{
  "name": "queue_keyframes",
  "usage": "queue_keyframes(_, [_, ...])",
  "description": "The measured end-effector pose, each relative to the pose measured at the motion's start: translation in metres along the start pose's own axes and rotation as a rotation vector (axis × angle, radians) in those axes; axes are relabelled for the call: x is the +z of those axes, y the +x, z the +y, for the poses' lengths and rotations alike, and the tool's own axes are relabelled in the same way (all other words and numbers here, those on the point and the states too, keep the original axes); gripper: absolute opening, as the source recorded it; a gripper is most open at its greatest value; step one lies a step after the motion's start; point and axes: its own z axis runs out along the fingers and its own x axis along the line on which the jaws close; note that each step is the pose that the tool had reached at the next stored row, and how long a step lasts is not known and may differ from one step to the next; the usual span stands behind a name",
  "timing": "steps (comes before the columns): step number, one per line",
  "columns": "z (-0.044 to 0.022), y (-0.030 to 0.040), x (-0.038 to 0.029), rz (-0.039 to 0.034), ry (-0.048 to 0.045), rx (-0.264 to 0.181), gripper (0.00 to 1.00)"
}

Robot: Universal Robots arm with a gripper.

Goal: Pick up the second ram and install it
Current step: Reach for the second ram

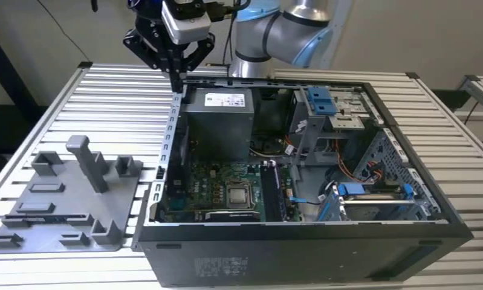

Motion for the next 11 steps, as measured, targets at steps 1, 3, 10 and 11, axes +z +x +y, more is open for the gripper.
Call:
queue_keyframes(1, [-0.0001, 0.0014, 0.0, 0.0, -0.0001, 0.0, 0.11])
queue_keyframes(3, [-0.0002, 0.0043, -0.0001, 0.0, 0.0, -0.001, 0.11])
queue_keyframes(10, [-0.0008, 0.0132, -0.0002, 0.0001, -0.0001, -0.002, 0.11])
queue_keyframes(11, [-0.0008, 0.0145, -0.0002, 0.0001, 0.0, -0.002, 0.11])
